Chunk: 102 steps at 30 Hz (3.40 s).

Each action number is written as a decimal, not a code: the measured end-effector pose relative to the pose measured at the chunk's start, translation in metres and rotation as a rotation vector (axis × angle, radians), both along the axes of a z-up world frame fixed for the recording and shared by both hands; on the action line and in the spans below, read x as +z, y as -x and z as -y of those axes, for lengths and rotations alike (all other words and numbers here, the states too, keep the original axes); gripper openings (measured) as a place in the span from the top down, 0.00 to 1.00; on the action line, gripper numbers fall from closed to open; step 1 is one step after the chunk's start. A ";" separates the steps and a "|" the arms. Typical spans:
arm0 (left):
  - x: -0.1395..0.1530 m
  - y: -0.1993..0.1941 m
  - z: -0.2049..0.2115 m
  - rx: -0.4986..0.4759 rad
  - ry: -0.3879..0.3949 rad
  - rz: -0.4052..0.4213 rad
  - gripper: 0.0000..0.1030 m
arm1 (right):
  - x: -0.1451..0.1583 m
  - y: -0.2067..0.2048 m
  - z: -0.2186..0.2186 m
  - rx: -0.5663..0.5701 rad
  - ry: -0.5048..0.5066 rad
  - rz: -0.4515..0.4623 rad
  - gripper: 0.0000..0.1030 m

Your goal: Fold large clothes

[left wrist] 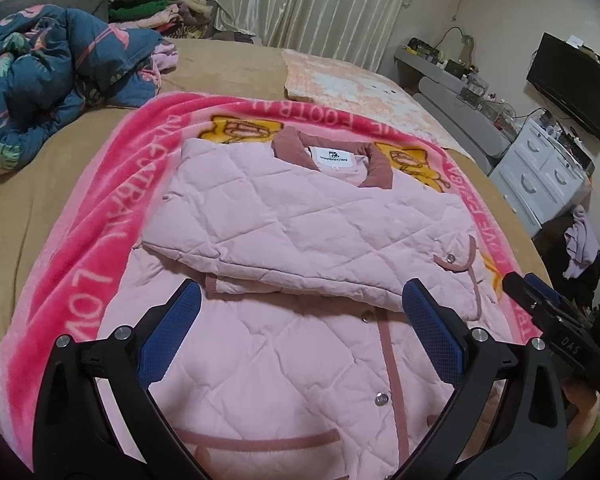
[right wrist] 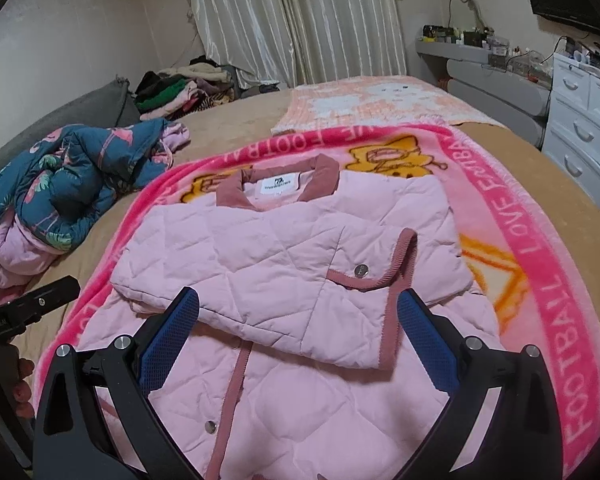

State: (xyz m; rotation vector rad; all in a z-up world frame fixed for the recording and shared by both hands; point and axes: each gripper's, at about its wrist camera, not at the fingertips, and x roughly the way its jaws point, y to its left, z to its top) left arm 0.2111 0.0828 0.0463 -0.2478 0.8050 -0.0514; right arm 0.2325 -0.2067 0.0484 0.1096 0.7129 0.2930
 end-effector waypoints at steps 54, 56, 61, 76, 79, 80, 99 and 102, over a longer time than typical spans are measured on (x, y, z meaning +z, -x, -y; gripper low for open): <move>-0.042 0.110 0.004 0.011 -0.085 0.009 0.08 | -0.031 0.120 0.027 0.049 0.069 0.008 0.04; -0.048 0.113 0.002 0.018 -0.099 0.001 0.08 | -0.040 0.122 0.033 0.046 0.079 -0.011 0.04; -0.067 0.121 -0.011 0.042 -0.116 -0.036 0.08 | -0.061 0.127 0.053 0.017 0.105 -0.066 0.04; -0.095 0.154 -0.072 0.139 -0.120 -0.105 0.08 | -0.104 0.151 0.113 -0.052 0.147 -0.197 0.04; -0.103 0.162 -0.085 0.159 -0.113 -0.128 0.08 | -0.111 0.157 0.121 -0.052 0.128 -0.215 0.04; -0.105 0.165 -0.088 0.165 -0.112 -0.136 0.08 | -0.112 0.160 0.125 -0.054 0.119 -0.221 0.04; -0.139 0.213 -0.122 0.177 0.035 -0.217 0.08 | -0.135 0.202 0.163 -0.029 -0.041 -0.289 0.04; -0.140 0.219 -0.121 0.172 0.052 -0.213 0.08 | -0.139 0.207 0.165 -0.012 -0.068 -0.297 0.04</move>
